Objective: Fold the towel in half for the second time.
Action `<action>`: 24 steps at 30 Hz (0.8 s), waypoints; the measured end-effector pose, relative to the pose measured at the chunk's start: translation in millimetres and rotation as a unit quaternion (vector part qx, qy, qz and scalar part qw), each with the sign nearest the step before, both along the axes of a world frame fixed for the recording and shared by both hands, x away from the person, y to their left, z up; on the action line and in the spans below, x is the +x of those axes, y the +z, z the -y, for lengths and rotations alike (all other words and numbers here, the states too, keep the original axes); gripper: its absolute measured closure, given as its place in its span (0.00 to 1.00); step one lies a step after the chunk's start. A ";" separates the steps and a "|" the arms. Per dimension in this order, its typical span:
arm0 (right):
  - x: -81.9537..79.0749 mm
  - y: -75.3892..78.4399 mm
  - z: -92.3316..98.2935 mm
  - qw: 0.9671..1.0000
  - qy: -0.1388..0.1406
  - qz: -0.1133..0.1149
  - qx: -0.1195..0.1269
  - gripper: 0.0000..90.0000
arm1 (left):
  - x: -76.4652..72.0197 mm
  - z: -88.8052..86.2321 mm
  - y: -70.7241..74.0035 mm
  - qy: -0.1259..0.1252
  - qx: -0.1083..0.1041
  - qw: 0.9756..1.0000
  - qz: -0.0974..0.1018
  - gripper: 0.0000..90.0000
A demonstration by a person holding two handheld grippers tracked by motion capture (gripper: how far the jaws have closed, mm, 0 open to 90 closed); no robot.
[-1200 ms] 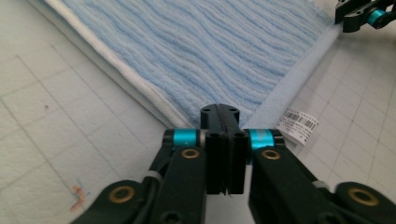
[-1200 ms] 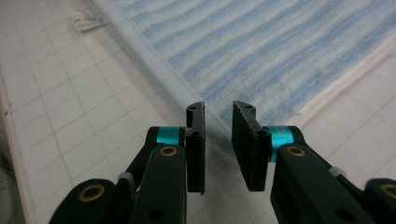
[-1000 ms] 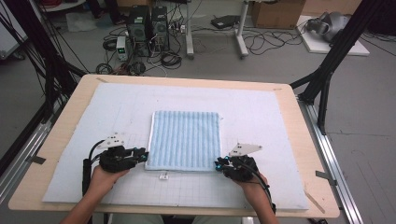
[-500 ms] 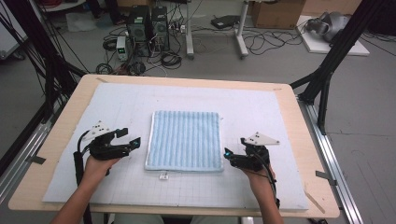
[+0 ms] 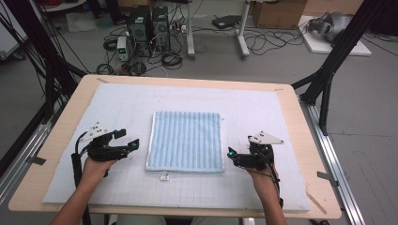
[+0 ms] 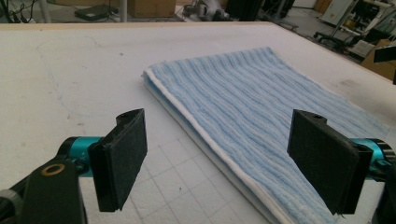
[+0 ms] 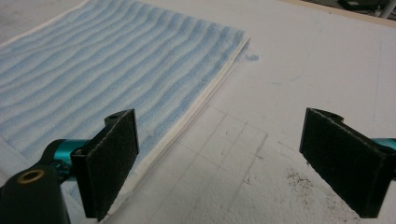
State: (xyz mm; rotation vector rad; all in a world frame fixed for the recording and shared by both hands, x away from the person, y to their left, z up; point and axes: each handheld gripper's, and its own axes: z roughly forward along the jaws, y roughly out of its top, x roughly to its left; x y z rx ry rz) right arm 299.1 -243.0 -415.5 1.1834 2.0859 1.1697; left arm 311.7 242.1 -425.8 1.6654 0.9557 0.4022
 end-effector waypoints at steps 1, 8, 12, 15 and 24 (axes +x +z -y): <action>0.2 0.1 -0.3 1.000 0.000 0.000 0.001 0.12 | -0.2 -0.4 -0.3 0.000 0.001 1.000 0.000 0.23; 1.1 -0.5 -3.1 1.000 0.005 -0.002 0.001 0.12 | 0.8 -1.7 -0.2 0.009 0.000 1.000 -0.003 0.23; 0.8 -0.7 -0.7 1.000 0.005 -0.004 -0.001 0.12 | 8.8 -1.7 2.3 0.006 -0.006 1.000 -0.004 0.23; -1.0 0.3 2.7 1.000 0.004 -0.003 0.001 0.12 | 21.6 -0.4 9.4 0.009 -0.011 1.000 -0.009 0.24; -2.6 0.9 5.9 1.000 0.004 -0.008 0.007 0.12 | 65.2 8.0 21.6 0.016 0.015 0.999 -0.027 0.31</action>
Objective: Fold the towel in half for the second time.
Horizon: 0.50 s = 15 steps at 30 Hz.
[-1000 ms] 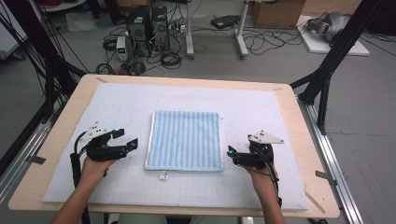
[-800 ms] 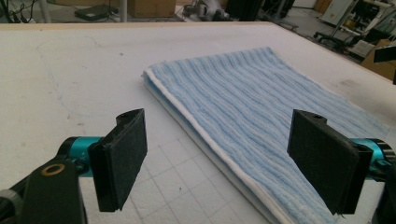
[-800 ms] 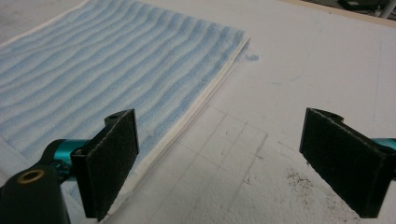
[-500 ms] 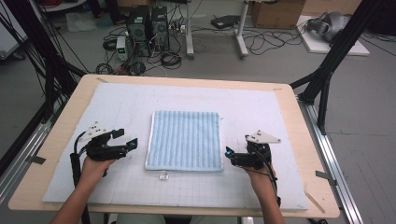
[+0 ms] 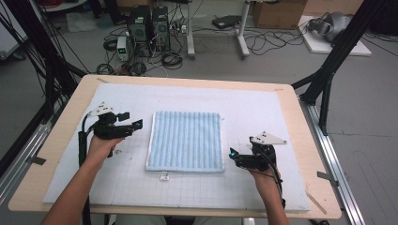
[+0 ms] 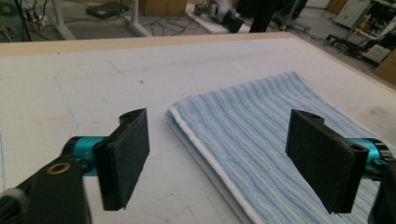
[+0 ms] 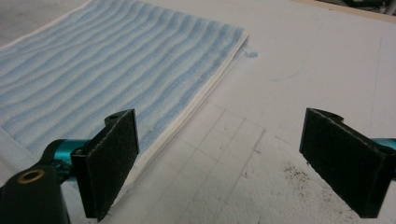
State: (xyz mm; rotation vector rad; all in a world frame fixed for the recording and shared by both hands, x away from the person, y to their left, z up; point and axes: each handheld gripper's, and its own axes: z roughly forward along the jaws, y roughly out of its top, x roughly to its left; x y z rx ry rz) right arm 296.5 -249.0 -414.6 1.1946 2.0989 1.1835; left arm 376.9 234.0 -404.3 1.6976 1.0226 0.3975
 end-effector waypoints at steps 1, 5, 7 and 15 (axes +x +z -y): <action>0.0 -0.2 0.0 1.000 0.002 0.002 -0.002 0.12 | 6.4 1.9 -1.7 0.002 0.004 1.000 -0.006 0.32; 0.2 -0.7 -2.0 1.000 0.005 -0.002 -0.002 0.12 | 25.3 9.2 -7.4 0.001 0.011 1.000 -0.022 0.32; 0.2 -1.8 -4.0 1.000 0.008 -0.005 -0.002 0.12 | 32.7 12.6 -11.2 0.006 0.011 1.000 -0.016 0.37; 0.8 -2.9 -7.7 1.000 0.015 -0.006 0.000 0.12 | 63.0 24.8 -22.1 -0.007 0.031 0.999 -0.043 0.49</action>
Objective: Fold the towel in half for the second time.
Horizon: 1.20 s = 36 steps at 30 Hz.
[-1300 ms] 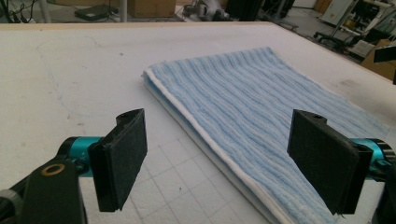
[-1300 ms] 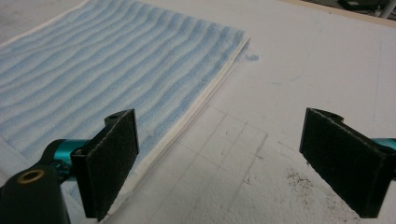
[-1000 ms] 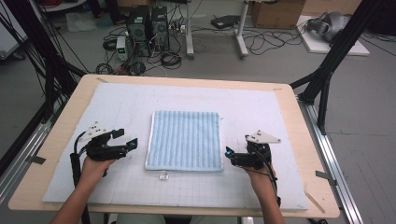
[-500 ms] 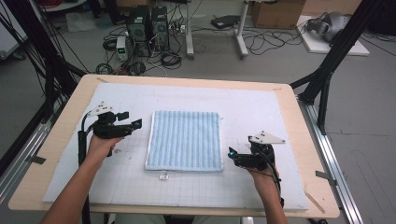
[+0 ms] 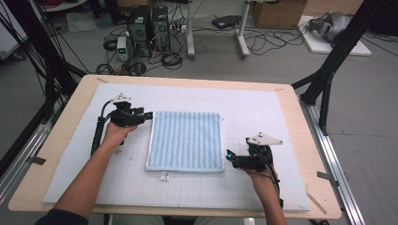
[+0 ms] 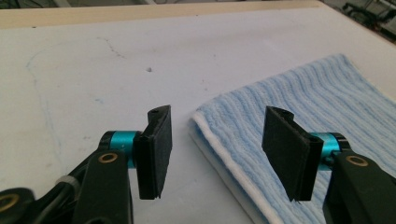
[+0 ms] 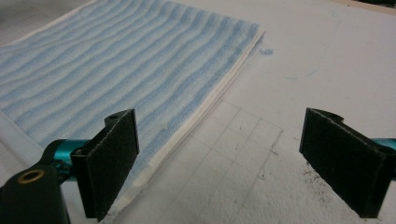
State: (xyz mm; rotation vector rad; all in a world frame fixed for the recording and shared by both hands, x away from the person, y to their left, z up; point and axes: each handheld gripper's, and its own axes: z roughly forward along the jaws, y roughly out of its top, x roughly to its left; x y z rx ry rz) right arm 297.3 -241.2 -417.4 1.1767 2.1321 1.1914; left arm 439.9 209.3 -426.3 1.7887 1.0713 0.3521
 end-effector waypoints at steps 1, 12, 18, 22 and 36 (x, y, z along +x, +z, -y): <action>0.1 -0.1 -0.1 1.000 0.000 0.000 0.000 0.12 | 3.6 1.7 0.0 0.001 0.003 1.000 -0.002 0.50; 1.0 -0.6 -4.4 1.000 0.008 -0.001 0.003 0.12 | 33.3 14.4 -14.6 0.011 0.044 0.999 -0.007 0.62; 1.9 -1.3 -5.0 1.000 0.008 -0.005 0.005 0.12 | 36.9 22.0 -24.3 0.002 0.072 0.997 -0.018 0.66; 3.1 -2.1 -7.4 1.000 0.012 -0.007 0.002 0.12 | 35.6 27.5 -24.4 -0.019 0.099 0.995 -0.012 0.71; 48.4 2.1 -18.1 1.000 0.014 -0.020 0.009 0.12 | 34.2 27.4 -24.2 -0.037 0.080 0.996 -0.024 0.97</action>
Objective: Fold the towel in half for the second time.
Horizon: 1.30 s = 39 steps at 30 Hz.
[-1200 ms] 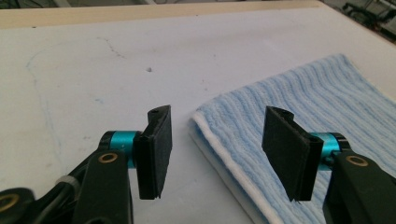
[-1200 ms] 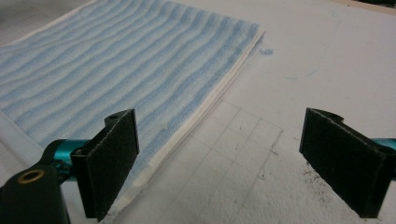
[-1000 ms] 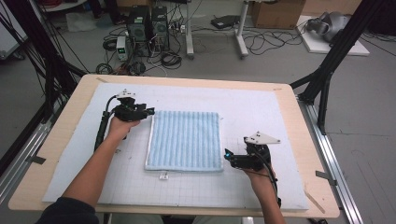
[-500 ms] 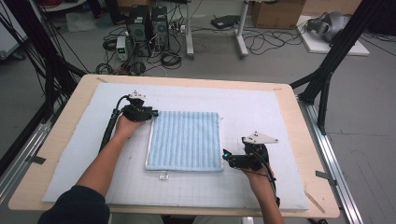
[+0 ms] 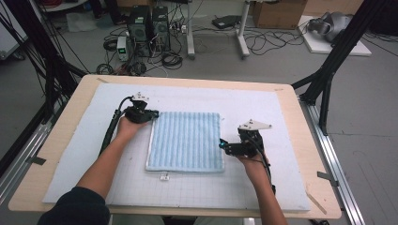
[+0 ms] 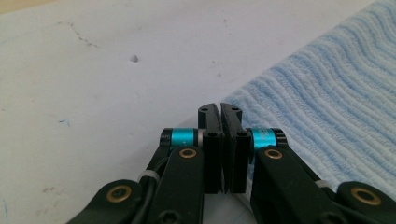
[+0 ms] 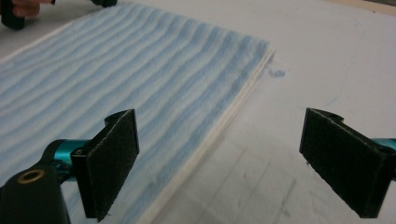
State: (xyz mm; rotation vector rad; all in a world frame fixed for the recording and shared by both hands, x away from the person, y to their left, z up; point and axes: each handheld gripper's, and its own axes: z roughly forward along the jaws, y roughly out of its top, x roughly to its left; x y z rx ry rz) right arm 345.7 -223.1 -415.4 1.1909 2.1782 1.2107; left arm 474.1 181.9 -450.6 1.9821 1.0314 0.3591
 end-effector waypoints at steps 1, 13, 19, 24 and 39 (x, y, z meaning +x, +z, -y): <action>6.3 0.5 -0.8 1.000 0.000 -0.003 0.002 0.12 | 0.2 -1.2 -0.2 0.000 -0.007 1.000 -0.004 0.97; 87.7 6.1 -15.2 0.999 -0.004 -0.046 0.001 0.12 | -1.0 -11.5 9.9 0.013 -0.069 0.998 -0.002 0.97; 115.3 -7.6 -14.5 0.998 -0.016 -0.059 -0.013 0.24 | -2.2 -11.8 12.0 0.012 -0.075 0.997 -0.002 0.97; 126.1 -26.4 -14.3 0.996 -0.030 -0.085 0.006 0.37 | -2.8 -13.7 12.3 0.014 -0.080 0.997 -0.005 0.97; 129.8 -13.7 -42.9 0.999 -0.016 -0.032 -0.031 0.94 | -4.7 -15.0 24.7 0.043 -0.109 0.992 0.037 0.97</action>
